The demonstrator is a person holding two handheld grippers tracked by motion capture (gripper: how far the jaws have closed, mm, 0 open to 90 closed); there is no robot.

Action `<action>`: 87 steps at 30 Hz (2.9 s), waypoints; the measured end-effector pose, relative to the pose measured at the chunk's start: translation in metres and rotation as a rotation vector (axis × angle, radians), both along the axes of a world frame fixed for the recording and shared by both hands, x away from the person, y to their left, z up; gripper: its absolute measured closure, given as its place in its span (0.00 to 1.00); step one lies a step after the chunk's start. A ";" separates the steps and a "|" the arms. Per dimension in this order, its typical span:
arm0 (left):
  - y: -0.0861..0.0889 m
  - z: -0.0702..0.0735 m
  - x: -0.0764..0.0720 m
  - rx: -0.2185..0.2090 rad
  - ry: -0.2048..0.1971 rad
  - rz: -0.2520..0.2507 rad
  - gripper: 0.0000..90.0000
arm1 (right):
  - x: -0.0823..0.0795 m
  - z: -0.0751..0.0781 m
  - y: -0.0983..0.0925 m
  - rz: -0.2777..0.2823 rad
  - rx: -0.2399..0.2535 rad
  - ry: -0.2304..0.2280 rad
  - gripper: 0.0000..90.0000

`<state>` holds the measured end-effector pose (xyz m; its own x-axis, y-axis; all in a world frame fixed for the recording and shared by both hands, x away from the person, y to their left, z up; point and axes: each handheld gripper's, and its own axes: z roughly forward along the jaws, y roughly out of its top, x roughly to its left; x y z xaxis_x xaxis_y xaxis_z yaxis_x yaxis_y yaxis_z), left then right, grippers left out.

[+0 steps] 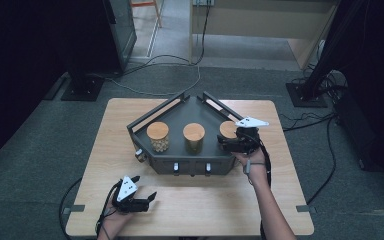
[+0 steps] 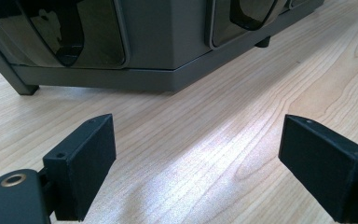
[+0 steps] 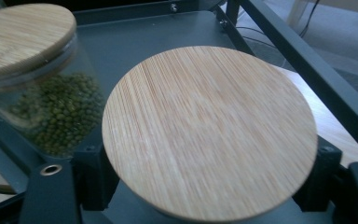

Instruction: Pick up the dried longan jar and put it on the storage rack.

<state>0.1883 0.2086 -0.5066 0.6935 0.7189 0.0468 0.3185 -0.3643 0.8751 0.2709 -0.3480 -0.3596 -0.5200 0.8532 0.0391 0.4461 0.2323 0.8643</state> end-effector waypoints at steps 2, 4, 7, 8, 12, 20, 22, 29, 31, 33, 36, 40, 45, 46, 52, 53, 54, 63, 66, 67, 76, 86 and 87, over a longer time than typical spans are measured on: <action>0.000 0.000 0.000 -0.001 0.001 0.001 0.12 | 0.002 0.001 -0.003 0.008 0.016 0.009 0.23; 0.000 0.000 0.000 0.001 0.000 0.000 0.12 | 0.001 0.001 -0.004 0.011 0.011 0.006 0.23; 0.000 0.000 0.000 0.003 -0.001 0.000 0.12 | 0.000 0.002 -0.005 0.016 0.003 0.010 0.22; 0.000 0.000 0.000 0.003 -0.001 0.000 0.12 | 0.000 0.001 -0.006 0.018 0.002 0.010 0.22; 0.000 0.000 0.000 0.000 0.001 0.001 0.12 | -0.001 0.000 -0.008 0.023 -0.002 0.016 0.21; -0.001 0.000 0.000 0.003 -0.001 0.000 0.12 | -0.007 -0.003 -0.012 0.031 0.002 0.017 0.21; -0.001 0.000 0.000 0.004 -0.001 0.001 0.12 | -0.008 -0.004 -0.012 0.033 0.000 0.018 0.21; -0.001 0.000 0.000 0.005 -0.002 0.000 0.12 | -0.013 -0.005 -0.015 0.032 0.004 0.010 0.21; -0.001 0.000 0.000 0.005 -0.002 0.001 0.12 | -0.015 -0.005 -0.016 0.030 0.008 0.009 0.21; -0.001 0.000 0.000 0.004 -0.002 0.001 0.12 | -0.016 -0.006 -0.016 0.032 0.009 0.007 0.21; -0.001 0.000 0.000 0.005 -0.002 0.001 0.12 | -0.018 -0.008 -0.018 0.036 0.015 0.004 0.21; -0.001 0.000 0.000 0.005 -0.002 0.001 0.12 | -0.021 -0.010 -0.021 0.041 0.024 0.000 0.21; -0.001 0.000 0.000 0.004 -0.002 0.003 0.12 | -0.028 -0.011 -0.024 0.046 0.029 -0.014 0.21; -0.001 0.000 0.000 0.004 -0.002 0.003 0.12 | -0.030 -0.011 -0.024 0.048 0.033 -0.017 0.21; -0.001 0.000 0.000 0.004 -0.002 0.004 0.12 | -0.041 -0.012 -0.026 0.059 0.043 -0.037 0.21; -0.001 0.000 0.000 0.002 -0.003 0.004 0.12 | -0.043 -0.013 -0.026 0.062 0.040 -0.044 0.21; -0.001 0.000 0.000 0.001 -0.003 0.005 0.12 | -0.044 -0.013 -0.026 0.063 0.038 -0.047 0.21; -0.001 0.000 0.000 -0.003 0.002 0.008 0.12 | -0.050 -0.017 -0.031 0.070 0.050 -0.049 0.21; -0.001 0.000 0.000 -0.004 0.003 0.009 0.12 | -0.052 -0.018 -0.032 0.070 0.054 -0.049 0.21; -0.001 0.000 0.000 -0.004 0.004 0.009 0.12 | -0.052 -0.018 -0.032 0.069 0.057 -0.050 0.21; -0.001 0.000 0.000 -0.001 0.002 0.008 0.12 | -0.056 -0.024 -0.037 0.066 0.081 -0.048 0.21; -0.001 0.000 0.000 -0.002 0.002 0.008 0.12 | -0.061 -0.031 -0.039 0.069 0.091 -0.046 0.21; -0.001 0.000 0.000 -0.002 0.003 0.008 0.12 | -0.062 -0.031 -0.039 0.070 0.092 -0.045 0.21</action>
